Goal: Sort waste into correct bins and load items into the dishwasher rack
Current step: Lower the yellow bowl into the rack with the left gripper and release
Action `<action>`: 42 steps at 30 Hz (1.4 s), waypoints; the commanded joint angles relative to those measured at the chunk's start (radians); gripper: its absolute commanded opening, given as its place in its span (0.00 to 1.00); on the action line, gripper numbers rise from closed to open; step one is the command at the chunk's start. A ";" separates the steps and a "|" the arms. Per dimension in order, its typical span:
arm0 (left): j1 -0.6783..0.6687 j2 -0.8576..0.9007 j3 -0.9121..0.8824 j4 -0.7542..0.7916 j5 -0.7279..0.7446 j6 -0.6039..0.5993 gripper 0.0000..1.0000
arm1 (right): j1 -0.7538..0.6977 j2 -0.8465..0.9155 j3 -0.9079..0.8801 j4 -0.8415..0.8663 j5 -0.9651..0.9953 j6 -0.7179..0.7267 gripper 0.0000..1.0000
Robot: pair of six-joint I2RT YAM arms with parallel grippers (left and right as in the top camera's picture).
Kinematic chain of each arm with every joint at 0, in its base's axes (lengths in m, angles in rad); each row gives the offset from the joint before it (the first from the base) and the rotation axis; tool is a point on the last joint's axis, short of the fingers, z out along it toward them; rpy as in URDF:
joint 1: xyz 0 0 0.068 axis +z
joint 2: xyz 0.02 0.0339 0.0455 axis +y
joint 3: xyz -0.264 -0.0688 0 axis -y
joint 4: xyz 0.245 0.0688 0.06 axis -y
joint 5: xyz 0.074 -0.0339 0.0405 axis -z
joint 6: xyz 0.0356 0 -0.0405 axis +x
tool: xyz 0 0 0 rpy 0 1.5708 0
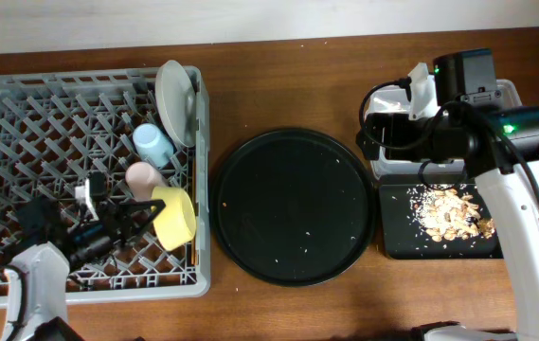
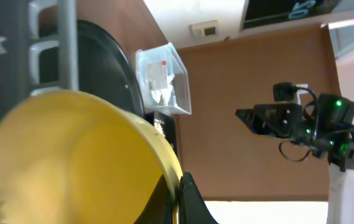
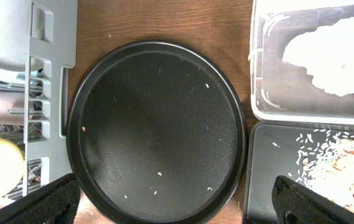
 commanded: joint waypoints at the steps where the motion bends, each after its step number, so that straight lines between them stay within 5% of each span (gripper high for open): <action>1: 0.056 0.002 -0.015 0.048 -0.261 0.024 0.20 | -0.004 -0.015 0.016 0.001 0.002 -0.003 0.99; 2: 0.066 0.002 -0.015 0.052 -0.260 0.024 0.34 | -0.004 -0.015 0.016 0.001 0.002 -0.002 0.99; 5: 0.109 0.002 0.035 0.051 -0.256 0.011 0.99 | -0.004 -0.015 0.016 0.001 0.002 -0.003 0.99; 10: 0.114 -0.029 0.258 -0.021 -0.300 -0.101 0.99 | -0.004 -0.015 0.016 0.001 0.002 -0.002 0.99; 14: -0.023 -0.196 0.280 -0.097 -0.287 -0.100 0.99 | -0.003 -0.015 0.016 0.001 0.002 -0.003 0.99; 15: -0.081 -0.229 0.280 -0.097 -0.257 -0.100 0.76 | -0.004 -0.015 0.016 0.001 0.002 -0.003 0.99; 16: -0.165 -0.255 0.280 -0.096 -0.231 -0.101 0.04 | -0.004 -0.015 0.016 0.001 0.002 -0.003 0.99; 17: -0.258 -0.270 0.280 -0.097 -0.262 -0.107 0.00 | -0.004 -0.015 0.016 0.001 0.002 -0.003 0.98; 23: -0.752 -0.267 0.280 -0.166 -1.227 -0.451 0.00 | -0.003 -0.015 0.016 0.001 0.002 -0.002 0.99; 29: -0.743 -0.255 0.280 -0.277 -1.692 -0.541 0.01 | -0.003 -0.015 0.016 0.001 0.003 -0.003 0.99; 34: -0.674 -0.256 0.294 -0.256 -1.723 -0.550 0.07 | -0.004 -0.015 0.016 0.001 0.003 -0.003 0.99; 37: -0.674 -0.259 0.317 -0.258 -1.615 -0.549 0.09 | -0.004 -0.015 0.016 0.001 0.002 -0.002 0.99; 40: -0.674 -0.256 0.317 -0.461 -1.721 -0.616 0.11 | -0.004 -0.015 0.016 0.001 0.002 -0.003 0.99; 42: -0.674 -0.257 0.317 -0.499 -1.639 -0.619 0.11 | -0.004 -0.015 0.016 0.001 0.002 -0.002 0.99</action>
